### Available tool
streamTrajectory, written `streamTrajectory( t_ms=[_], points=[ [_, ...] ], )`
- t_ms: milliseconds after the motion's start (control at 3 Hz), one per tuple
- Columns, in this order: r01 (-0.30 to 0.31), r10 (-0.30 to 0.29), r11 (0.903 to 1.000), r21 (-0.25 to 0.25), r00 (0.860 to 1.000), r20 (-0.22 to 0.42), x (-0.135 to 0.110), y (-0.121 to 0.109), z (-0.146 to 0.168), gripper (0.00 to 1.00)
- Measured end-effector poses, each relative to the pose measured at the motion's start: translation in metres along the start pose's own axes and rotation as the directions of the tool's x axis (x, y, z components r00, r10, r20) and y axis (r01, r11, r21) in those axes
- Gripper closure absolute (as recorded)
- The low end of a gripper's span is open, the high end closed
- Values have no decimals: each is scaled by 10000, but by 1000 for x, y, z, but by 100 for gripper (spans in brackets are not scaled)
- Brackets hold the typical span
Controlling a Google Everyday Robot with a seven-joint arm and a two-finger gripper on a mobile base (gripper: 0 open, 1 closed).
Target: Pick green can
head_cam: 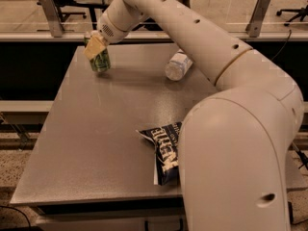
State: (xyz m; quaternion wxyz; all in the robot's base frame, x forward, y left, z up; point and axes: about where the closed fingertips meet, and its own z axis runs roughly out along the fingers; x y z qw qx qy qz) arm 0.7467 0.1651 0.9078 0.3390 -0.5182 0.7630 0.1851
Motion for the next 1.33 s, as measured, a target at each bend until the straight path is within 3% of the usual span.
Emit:
streamTrajectory(
  t_ms=[333, 667, 1000, 1333],
  points=[
    [465, -454, 9984, -313, 9983, 359, -15, 9, -34, 94],
    [1015, -979, 9930, -598, 9933, 613, -30, 18, -65, 100],
    [1453, -1383, 9852, -915, 9873, 783, -39, 24, -87, 100],
    [1507, -1432, 9839, -966, 9865, 800, -41, 25, -90, 100]
  ],
)
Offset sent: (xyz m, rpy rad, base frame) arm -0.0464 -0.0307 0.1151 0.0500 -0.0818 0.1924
